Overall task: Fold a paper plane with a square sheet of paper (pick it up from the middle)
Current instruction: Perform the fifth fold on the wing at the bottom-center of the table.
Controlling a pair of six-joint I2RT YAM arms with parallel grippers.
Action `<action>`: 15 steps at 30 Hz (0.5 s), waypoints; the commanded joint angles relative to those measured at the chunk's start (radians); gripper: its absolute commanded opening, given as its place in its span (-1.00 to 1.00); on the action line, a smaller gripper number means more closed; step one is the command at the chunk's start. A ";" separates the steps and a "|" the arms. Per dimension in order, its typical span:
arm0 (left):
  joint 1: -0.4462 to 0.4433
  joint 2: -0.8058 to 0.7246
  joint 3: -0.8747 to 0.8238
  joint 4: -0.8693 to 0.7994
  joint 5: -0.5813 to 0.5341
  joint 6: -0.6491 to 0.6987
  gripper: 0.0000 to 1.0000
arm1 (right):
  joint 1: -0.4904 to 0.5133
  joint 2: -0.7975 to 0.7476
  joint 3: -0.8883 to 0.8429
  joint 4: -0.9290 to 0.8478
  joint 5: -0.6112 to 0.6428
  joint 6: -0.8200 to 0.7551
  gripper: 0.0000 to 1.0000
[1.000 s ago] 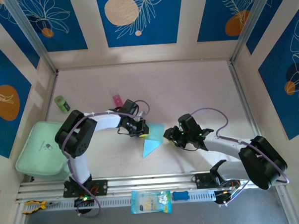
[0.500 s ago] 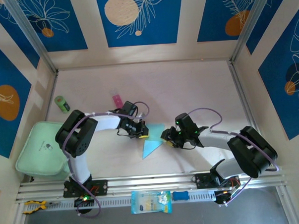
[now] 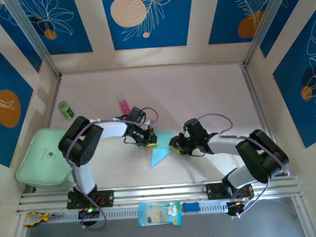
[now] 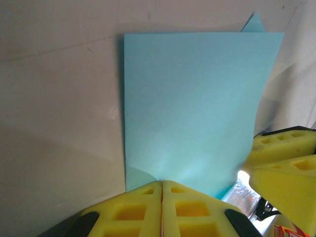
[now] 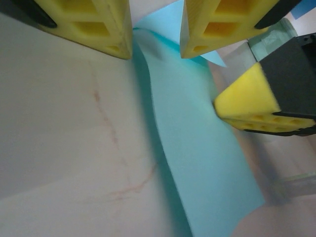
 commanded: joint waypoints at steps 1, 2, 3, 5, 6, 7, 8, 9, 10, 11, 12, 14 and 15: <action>0.004 0.010 -0.022 -0.066 -0.045 0.020 -0.84 | 0.003 0.003 0.015 0.048 -0.023 -0.008 -0.38; 0.003 0.009 -0.022 -0.065 -0.047 0.020 -0.84 | 0.001 0.003 0.014 0.049 -0.022 -0.007 -0.38; 0.003 0.009 -0.023 -0.066 -0.045 0.020 -0.85 | -0.001 0.003 0.009 0.058 -0.025 -0.007 -0.38; 0.003 0.006 -0.024 -0.066 -0.047 0.020 -0.84 | -0.004 0.005 0.002 0.079 -0.031 -0.006 -0.37; 0.003 0.006 -0.024 -0.066 -0.047 0.019 -0.85 | -0.005 0.006 0.000 0.080 -0.033 -0.007 -0.36; 0.003 0.005 -0.025 -0.066 -0.047 0.020 -0.84 | -0.008 0.005 0.001 0.081 -0.033 -0.008 -0.36; 0.004 0.004 -0.023 -0.066 -0.046 0.020 -0.85 | -0.011 0.005 -0.001 0.082 -0.035 -0.011 -0.36; 0.004 0.004 -0.024 -0.066 -0.047 0.020 -0.85 | -0.015 0.005 -0.002 0.085 -0.038 -0.015 -0.35; 0.002 0.005 -0.023 -0.066 -0.048 0.020 -0.84 | -0.018 0.005 -0.003 0.092 -0.043 -0.021 -0.34; 0.004 0.002 -0.023 -0.066 -0.047 0.019 -0.84 | -0.023 0.004 -0.005 0.100 -0.050 -0.026 -0.32; 0.002 0.002 -0.022 -0.067 -0.046 0.020 -0.84 | -0.026 0.005 -0.003 0.104 -0.058 -0.035 -0.30; 0.003 0.004 -0.022 -0.067 -0.045 0.022 -0.84 | -0.035 0.009 0.005 0.104 -0.076 -0.060 -0.27; 0.004 0.004 -0.022 -0.065 -0.045 0.020 -0.84 | -0.040 0.012 0.011 0.100 -0.086 -0.071 -0.27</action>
